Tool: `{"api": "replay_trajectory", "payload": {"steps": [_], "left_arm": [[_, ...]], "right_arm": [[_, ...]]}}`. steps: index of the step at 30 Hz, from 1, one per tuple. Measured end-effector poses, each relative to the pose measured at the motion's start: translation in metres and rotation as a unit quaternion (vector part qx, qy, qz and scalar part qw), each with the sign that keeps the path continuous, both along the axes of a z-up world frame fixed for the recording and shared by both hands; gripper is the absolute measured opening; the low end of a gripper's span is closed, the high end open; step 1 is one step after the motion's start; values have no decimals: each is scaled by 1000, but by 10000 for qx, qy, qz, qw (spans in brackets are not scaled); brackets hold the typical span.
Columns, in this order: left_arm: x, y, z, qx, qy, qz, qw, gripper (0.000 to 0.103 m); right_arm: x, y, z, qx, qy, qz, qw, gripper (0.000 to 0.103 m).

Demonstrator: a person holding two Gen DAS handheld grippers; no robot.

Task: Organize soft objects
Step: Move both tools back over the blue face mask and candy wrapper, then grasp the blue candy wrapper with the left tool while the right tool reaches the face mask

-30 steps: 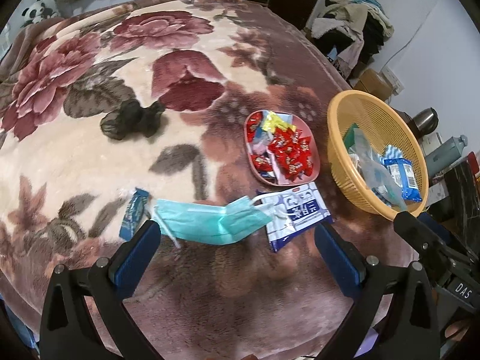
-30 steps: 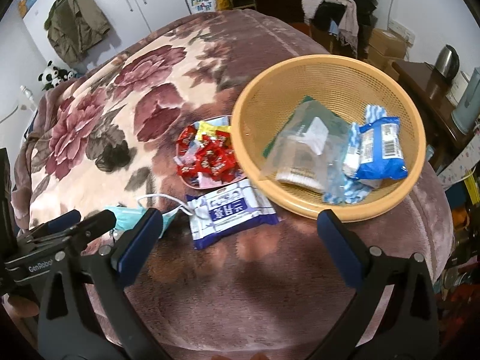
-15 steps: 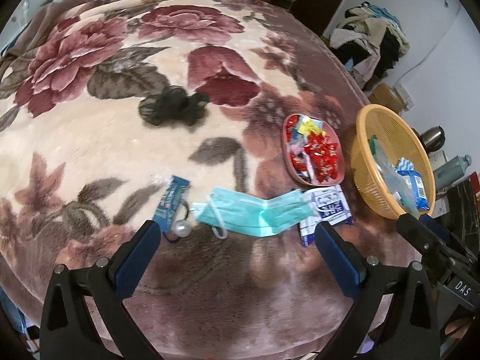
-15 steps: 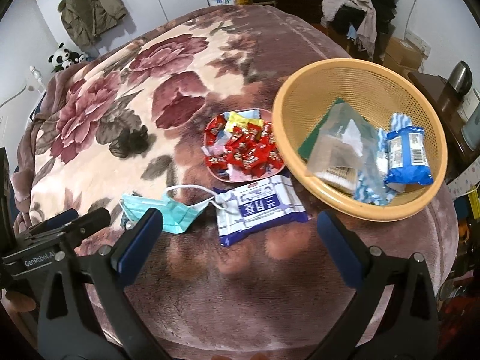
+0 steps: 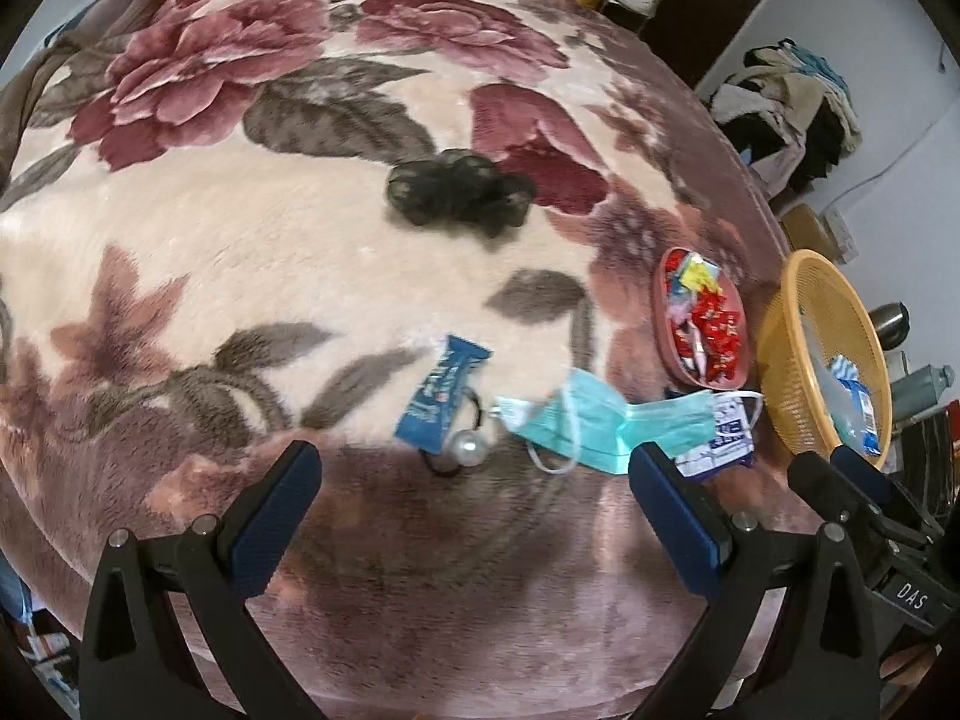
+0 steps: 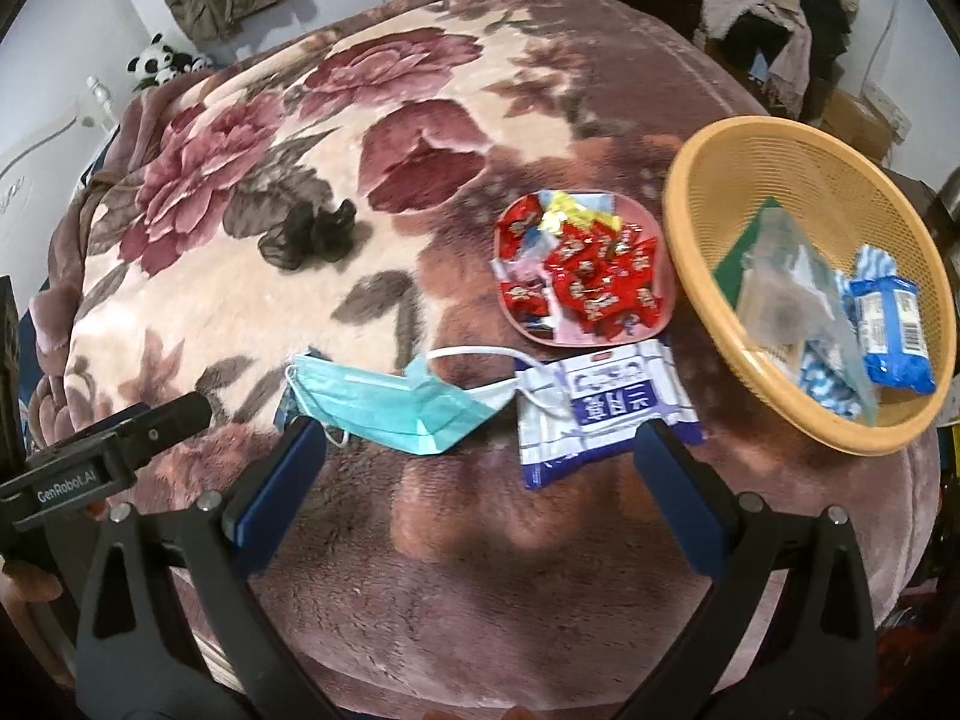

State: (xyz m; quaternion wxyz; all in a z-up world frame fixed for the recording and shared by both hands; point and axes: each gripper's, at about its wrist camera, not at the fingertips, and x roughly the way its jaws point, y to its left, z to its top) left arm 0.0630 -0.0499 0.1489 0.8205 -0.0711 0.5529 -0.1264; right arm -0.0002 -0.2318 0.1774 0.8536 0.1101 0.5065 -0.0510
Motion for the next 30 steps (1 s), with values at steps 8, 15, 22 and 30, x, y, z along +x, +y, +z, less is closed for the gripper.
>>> {"api": "replay_trajectory", "payload": {"steps": [8, 15, 22, 30], "left_arm": [[15, 26, -21, 14, 207, 234, 9995, 103], [35, 38, -42, 26, 388, 322, 9987, 103], [56, 40, -68, -35, 638, 328, 9974, 103], [66, 25, -101, -33, 954, 167, 9953, 102]], "right_arm": [[27, 22, -13, -34, 144, 265, 9995, 103], [58, 37, -23, -36, 193, 522, 9984, 103], [85, 44, -45, 3, 393, 719, 9966, 103], [92, 45, -88, 181, 915, 874, 9918, 103]]}}
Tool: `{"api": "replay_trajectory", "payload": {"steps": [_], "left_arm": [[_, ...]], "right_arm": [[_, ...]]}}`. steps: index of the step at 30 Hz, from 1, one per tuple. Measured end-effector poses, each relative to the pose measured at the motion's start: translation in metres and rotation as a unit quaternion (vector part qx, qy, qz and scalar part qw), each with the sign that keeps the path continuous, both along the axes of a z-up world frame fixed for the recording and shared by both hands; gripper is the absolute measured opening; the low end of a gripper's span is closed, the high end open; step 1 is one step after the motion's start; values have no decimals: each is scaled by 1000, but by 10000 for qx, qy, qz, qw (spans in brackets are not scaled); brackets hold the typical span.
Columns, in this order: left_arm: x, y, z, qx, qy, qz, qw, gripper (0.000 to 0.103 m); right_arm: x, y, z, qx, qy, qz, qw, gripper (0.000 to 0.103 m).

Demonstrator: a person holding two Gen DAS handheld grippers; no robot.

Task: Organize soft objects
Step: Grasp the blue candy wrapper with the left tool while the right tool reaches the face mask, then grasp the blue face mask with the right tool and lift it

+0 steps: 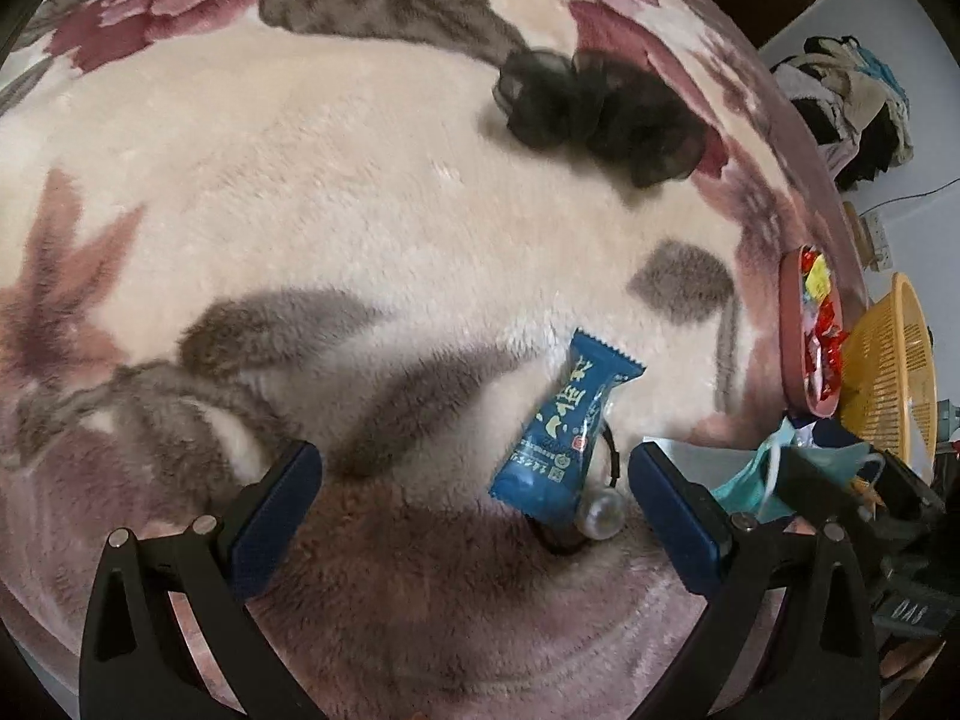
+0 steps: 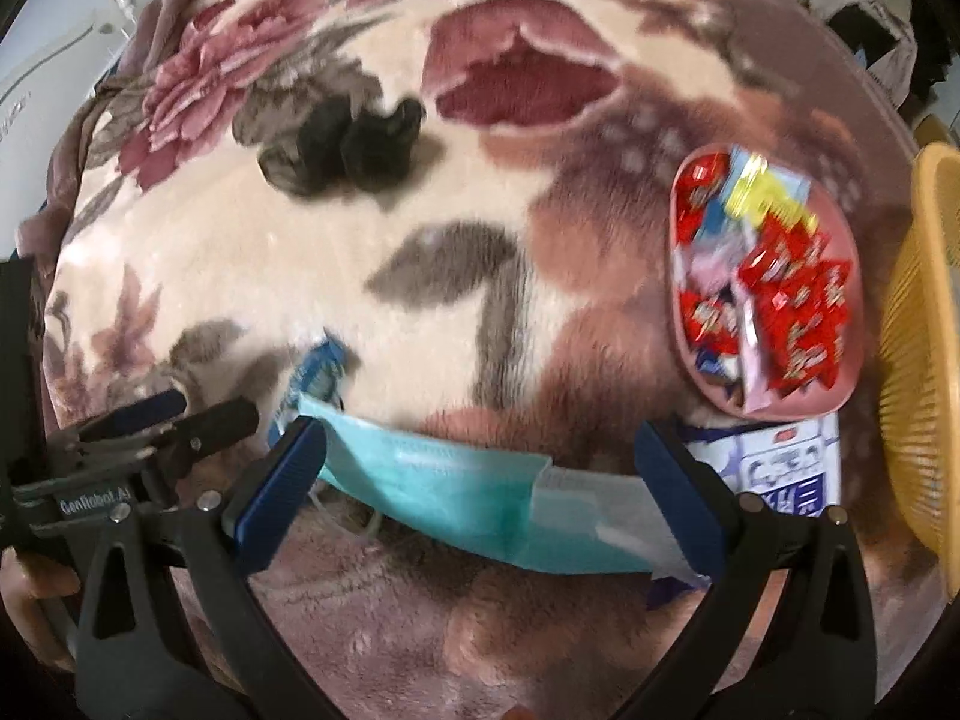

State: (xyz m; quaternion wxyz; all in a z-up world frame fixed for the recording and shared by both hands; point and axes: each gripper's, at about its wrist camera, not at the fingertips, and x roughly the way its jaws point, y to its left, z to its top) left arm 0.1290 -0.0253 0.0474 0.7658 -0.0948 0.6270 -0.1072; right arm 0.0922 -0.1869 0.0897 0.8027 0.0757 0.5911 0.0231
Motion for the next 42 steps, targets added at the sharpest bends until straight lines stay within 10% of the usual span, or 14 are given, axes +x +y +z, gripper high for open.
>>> {"api": "replay_trajectory", "payload": {"steps": [7, 10, 14, 16, 22, 42], "left_arm": [[-2, -7, -9, -26, 11, -152, 9999, 101], [-1, -15, -7, -88, -100, -224, 9997, 96], [4, -28, -6, -93, -173, -401, 9990, 82], [7, -32, -6, -89, -213, -457, 9987, 49], [9, -36, -5, -124, -221, -616, 9978, 15], [-40, 15, 51, 116, -830, -240, 9962, 6]], "right_arm": [[-15, -2, -21, 330, 235, 127, 9991, 100], [-18, -1, -24, 266, 268, 220, 9990, 61], [-21, 6, -20, 181, 126, 563, 9982, 34], [-21, 8, -16, 201, 7, 607, 9980, 29], [-21, 5, -10, 413, -88, 558, 9975, 27], [-45, 20, 31, 637, -556, 560, 9948, 27]]}}
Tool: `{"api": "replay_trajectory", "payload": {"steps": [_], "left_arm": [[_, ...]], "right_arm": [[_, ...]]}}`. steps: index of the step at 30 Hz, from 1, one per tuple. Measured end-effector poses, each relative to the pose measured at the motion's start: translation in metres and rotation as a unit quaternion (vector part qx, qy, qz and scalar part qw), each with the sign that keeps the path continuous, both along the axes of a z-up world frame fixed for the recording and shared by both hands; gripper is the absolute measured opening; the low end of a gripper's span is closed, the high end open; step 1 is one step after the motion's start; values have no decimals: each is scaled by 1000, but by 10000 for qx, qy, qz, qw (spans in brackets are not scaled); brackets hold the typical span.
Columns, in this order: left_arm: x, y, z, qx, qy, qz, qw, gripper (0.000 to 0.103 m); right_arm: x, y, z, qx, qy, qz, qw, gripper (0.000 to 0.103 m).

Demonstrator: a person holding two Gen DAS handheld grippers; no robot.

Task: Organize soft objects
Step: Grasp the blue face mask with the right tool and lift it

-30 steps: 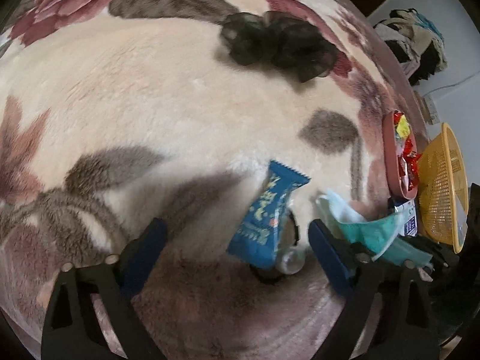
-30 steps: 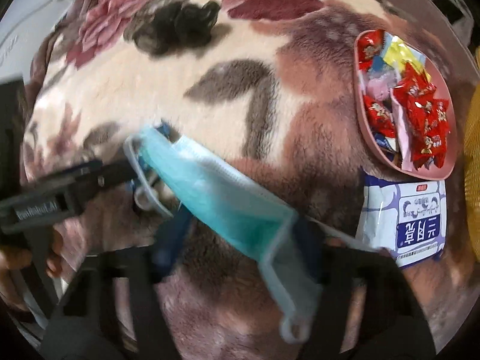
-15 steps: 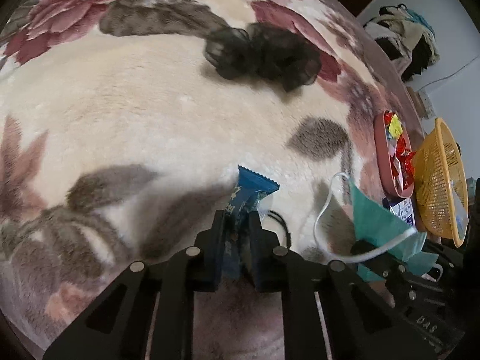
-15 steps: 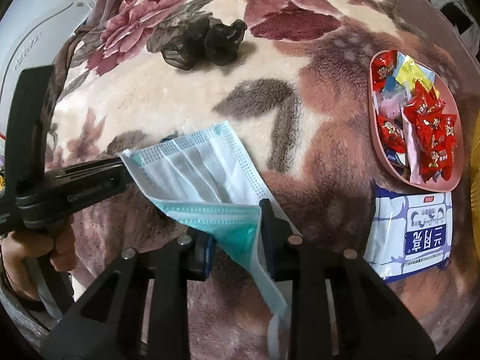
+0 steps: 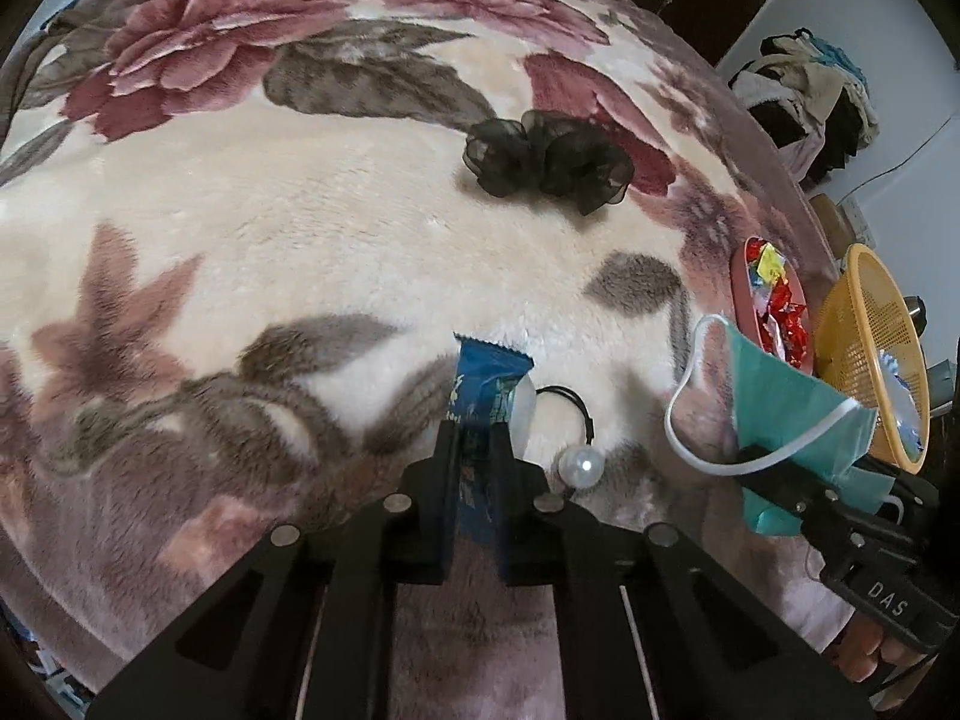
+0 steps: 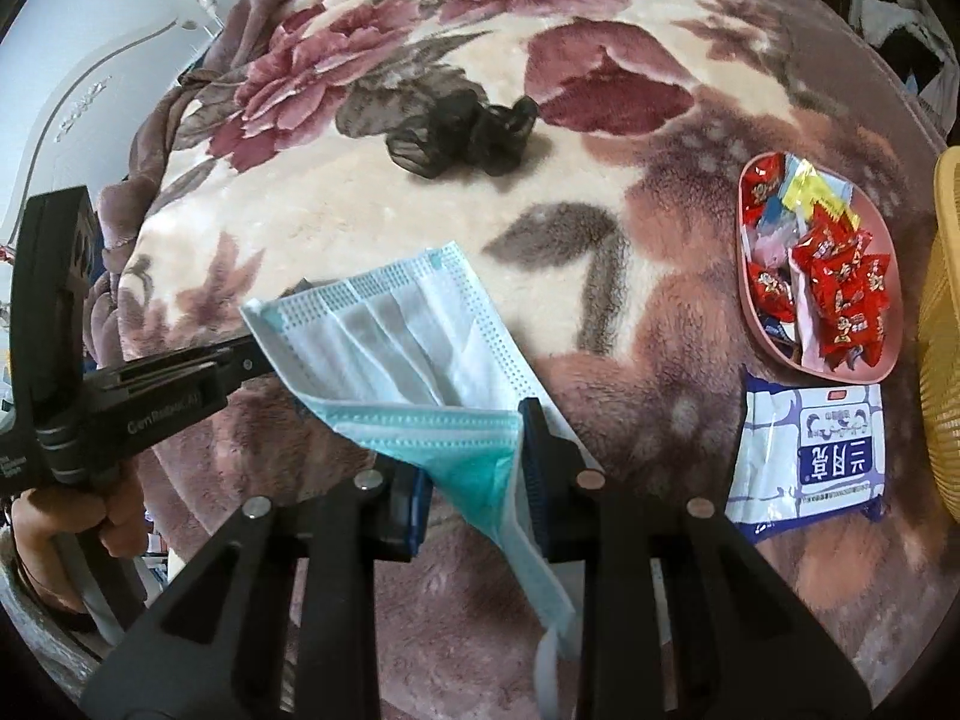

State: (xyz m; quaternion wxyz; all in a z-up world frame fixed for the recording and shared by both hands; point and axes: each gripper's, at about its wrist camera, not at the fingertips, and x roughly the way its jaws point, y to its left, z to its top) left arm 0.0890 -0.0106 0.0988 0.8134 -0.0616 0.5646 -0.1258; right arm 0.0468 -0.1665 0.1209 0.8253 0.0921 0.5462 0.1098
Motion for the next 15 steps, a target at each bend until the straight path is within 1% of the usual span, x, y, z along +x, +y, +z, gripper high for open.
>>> {"api": "replay_trajectory", "payload": {"steps": [2, 8, 10, 11, 12, 13, 15], "left_arm": [[-4, 1, 5, 17, -42, 15, 10000, 3], [-20, 5, 20, 38, -186, 15, 9998, 3], [-23, 8, 19, 38, -190, 50, 9998, 3], [-23, 11, 15, 31, -125, 104, 9999, 4], [-22, 12, 12, 31, -57, 142, 9999, 16], [-22, 14, 8, 59, 36, 183, 9998, 44], [-21, 14, 1, 94, 133, 188, 9997, 75]], "right_arm": [[-4, 1, 5, 10, -54, 3, 10000, 27], [-16, 4, 21, 38, -226, 0, 9997, 27], [-19, 5, 24, 49, -263, -8, 9996, 27], [-21, 6, 26, 62, -277, -12, 9996, 27], [-23, 6, 26, 71, -290, -15, 9996, 27], [-24, 6, 27, 72, -300, -18, 9995, 27], [-27, 6, 28, 68, -304, -23, 9995, 27]]}}
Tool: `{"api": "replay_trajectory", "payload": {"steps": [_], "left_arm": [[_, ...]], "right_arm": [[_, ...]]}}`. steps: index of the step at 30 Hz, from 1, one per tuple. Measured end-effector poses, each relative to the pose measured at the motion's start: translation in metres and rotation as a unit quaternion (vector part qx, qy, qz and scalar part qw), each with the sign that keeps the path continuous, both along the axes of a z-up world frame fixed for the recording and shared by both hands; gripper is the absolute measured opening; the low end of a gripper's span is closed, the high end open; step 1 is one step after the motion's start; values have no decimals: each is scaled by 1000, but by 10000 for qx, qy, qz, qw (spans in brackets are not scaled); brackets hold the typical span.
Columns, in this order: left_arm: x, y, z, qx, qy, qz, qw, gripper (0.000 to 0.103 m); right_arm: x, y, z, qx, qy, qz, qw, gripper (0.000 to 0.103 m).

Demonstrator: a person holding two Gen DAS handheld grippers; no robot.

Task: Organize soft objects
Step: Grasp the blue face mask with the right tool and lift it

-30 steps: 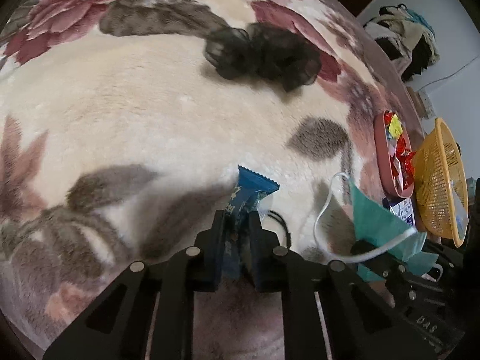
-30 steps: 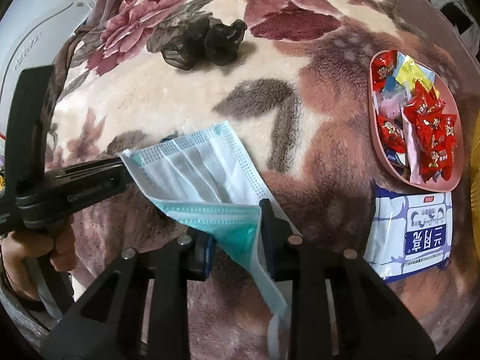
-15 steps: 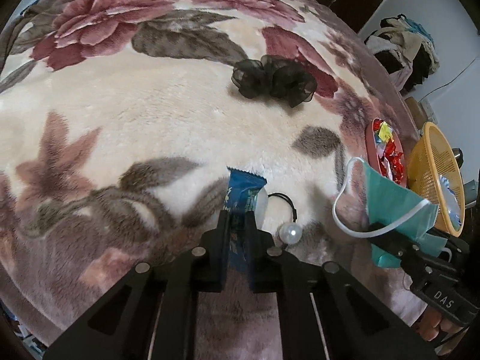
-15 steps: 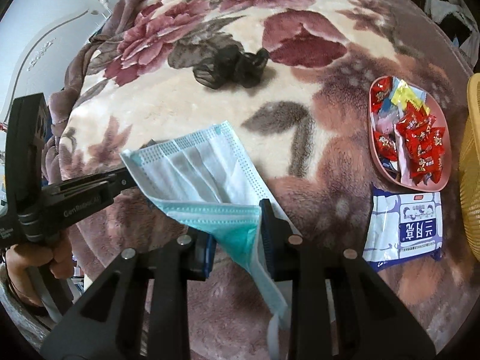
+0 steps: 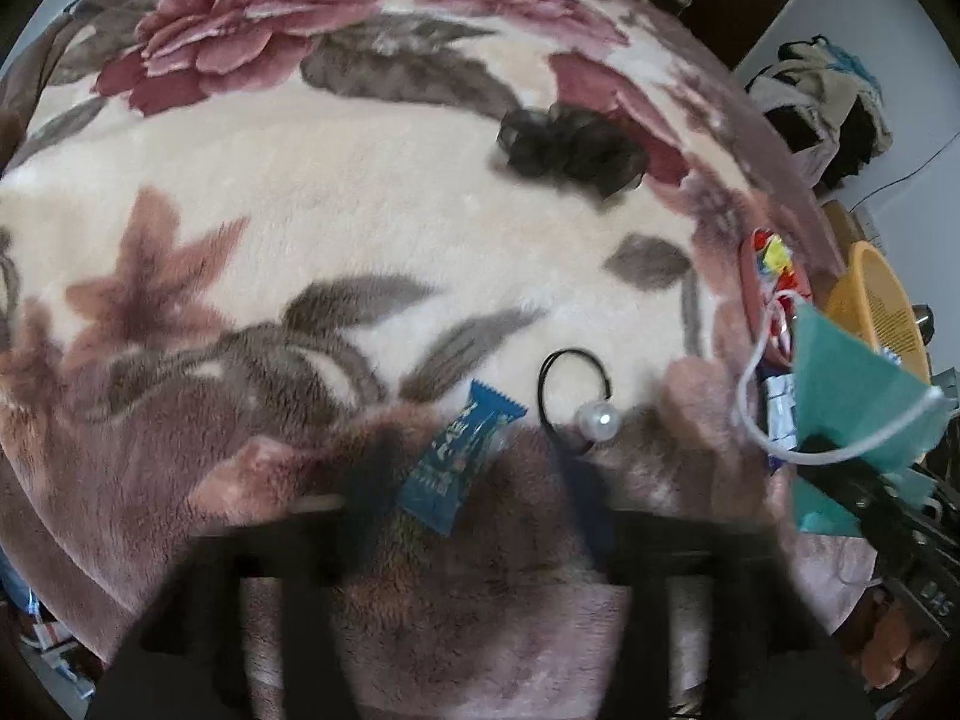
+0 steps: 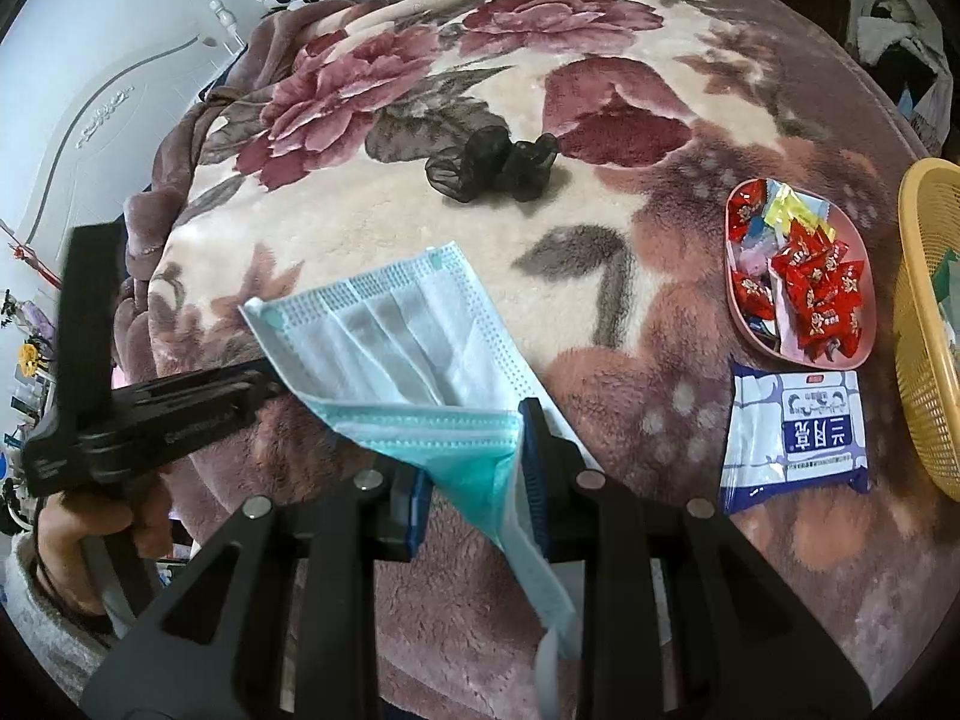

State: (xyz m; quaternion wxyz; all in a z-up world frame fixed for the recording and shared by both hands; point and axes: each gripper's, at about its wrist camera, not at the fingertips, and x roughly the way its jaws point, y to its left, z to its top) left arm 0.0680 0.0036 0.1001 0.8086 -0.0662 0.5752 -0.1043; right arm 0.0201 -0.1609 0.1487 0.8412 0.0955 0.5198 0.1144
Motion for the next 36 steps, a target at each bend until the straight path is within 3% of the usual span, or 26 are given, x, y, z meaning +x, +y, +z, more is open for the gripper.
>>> {"api": "replay_trajectory", "payload": {"steps": [9, 14, 16, 18, 21, 36], "left_arm": [[11, -7, -34, -3, 312, -237, 9992, 75], [15, -18, -60, 219, 538, -690, 9959, 58], [17, -22, -70, 315, 615, -812, 9943, 42], [18, -22, -74, 327, 602, -817, 9943, 36], [18, -21, -69, 290, 547, -787, 9950, 25], [-2, -16, -8, 476, -58, -712, 9963, 24]], "right_arm": [[13, -5, -16, 45, 190, -101, 9998, 27], [28, -3, -35, 49, 394, -104, 9992, 27], [32, -1, -40, 48, 453, -87, 9989, 27], [35, 0, -44, 55, 499, -64, 9987, 27], [36, 2, -48, 65, 527, -42, 9986, 27], [15, 5, -13, 65, 138, 6, 9999, 27]]}}
